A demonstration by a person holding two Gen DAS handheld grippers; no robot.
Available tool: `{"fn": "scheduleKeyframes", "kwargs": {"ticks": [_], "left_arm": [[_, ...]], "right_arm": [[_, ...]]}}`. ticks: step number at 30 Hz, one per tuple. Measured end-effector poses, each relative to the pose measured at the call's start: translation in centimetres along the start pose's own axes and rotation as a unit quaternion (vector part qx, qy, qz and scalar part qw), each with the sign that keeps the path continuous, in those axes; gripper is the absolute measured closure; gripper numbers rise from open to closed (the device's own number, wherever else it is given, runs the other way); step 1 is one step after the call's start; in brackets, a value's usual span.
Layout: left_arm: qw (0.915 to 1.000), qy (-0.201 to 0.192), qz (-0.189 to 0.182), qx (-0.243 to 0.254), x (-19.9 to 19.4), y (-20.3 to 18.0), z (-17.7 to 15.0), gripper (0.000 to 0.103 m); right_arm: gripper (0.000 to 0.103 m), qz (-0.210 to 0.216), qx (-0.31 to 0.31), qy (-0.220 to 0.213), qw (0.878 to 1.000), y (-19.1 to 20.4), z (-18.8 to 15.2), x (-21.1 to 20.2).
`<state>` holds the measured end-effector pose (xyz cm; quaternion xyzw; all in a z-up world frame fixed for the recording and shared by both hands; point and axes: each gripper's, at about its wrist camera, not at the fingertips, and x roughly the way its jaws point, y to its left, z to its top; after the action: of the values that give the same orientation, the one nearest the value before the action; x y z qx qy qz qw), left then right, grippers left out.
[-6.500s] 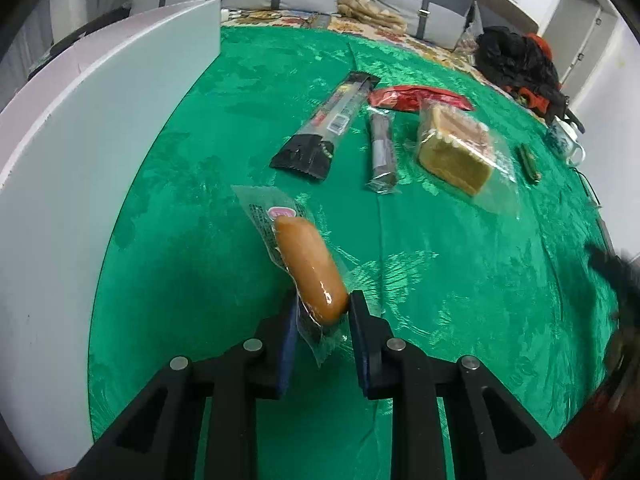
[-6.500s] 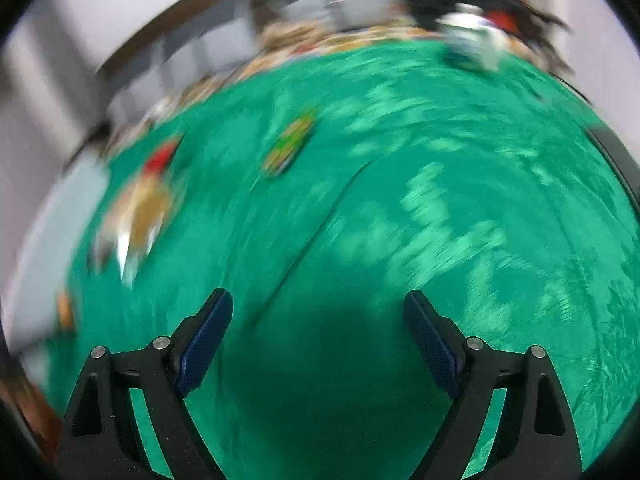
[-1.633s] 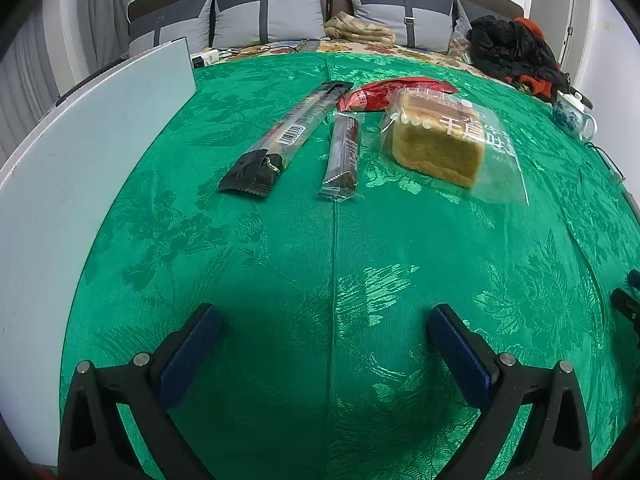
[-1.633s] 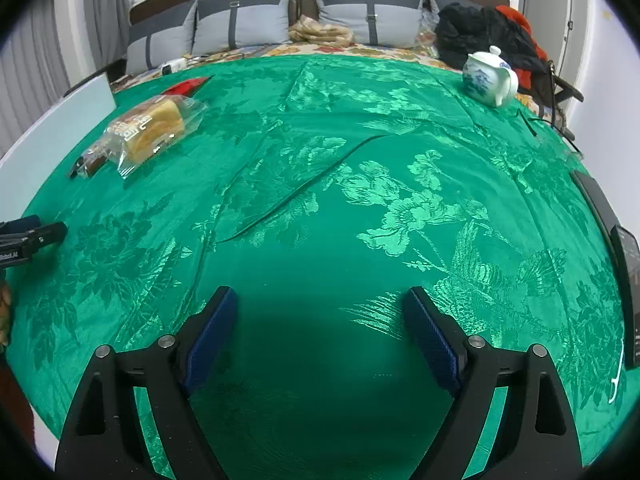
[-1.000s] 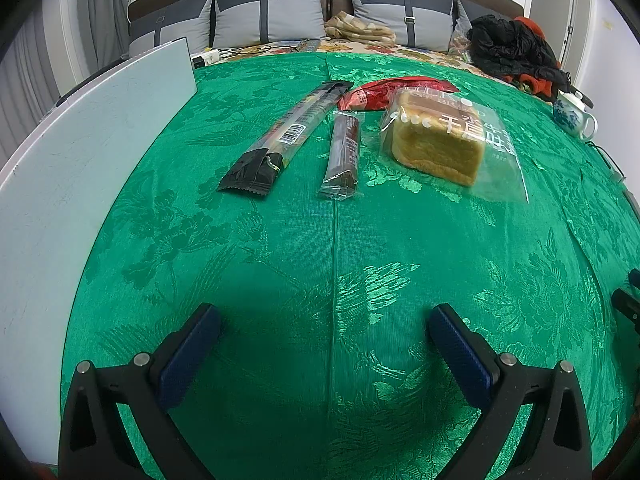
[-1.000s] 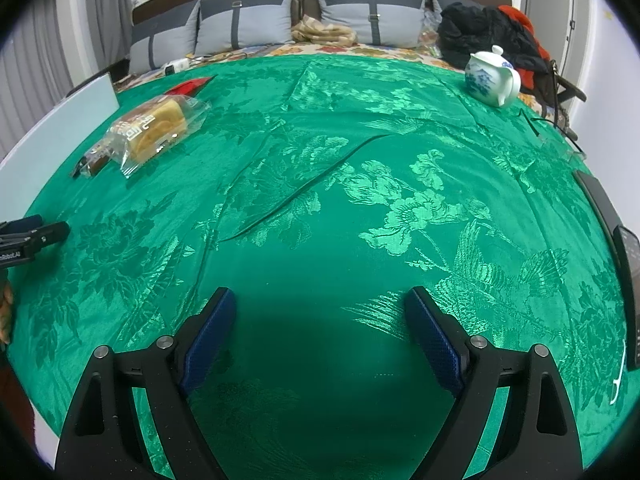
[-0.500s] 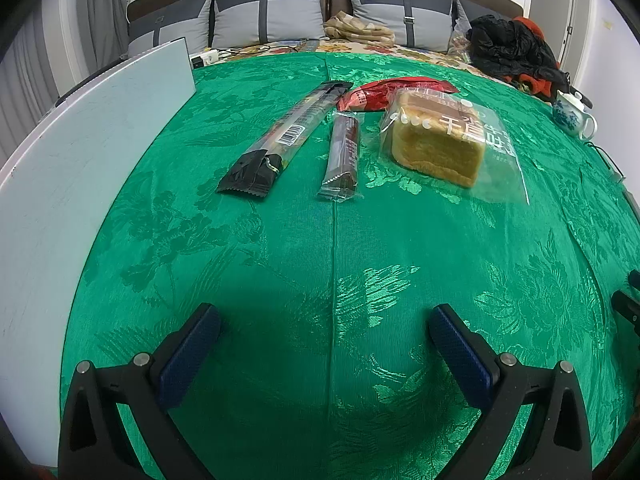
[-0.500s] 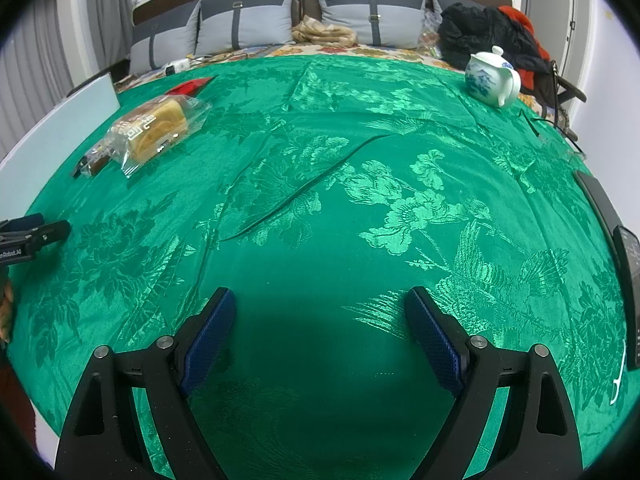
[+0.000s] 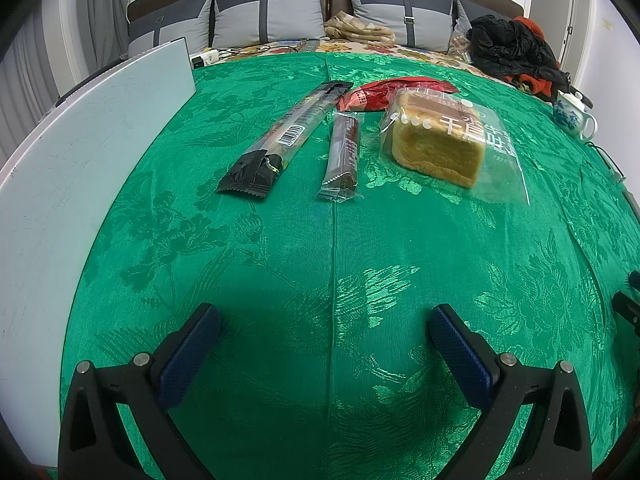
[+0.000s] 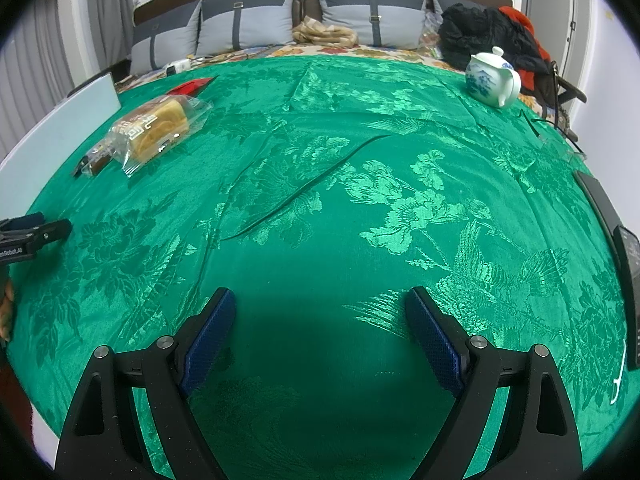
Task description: Organize snacks
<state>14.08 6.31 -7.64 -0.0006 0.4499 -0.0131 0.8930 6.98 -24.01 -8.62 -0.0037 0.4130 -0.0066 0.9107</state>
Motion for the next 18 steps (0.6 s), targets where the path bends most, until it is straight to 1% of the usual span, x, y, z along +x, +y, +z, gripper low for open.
{"fn": "scheduleKeyframes", "kwargs": {"ticks": [18], "left_arm": [[1.0000, 0.000, 0.001, 0.000, -0.04, 0.06, -0.06, 0.000]], "right_arm": [[0.012, -0.004, -0.003, 0.003, 1.000, 0.19, 0.10, 0.06]]}}
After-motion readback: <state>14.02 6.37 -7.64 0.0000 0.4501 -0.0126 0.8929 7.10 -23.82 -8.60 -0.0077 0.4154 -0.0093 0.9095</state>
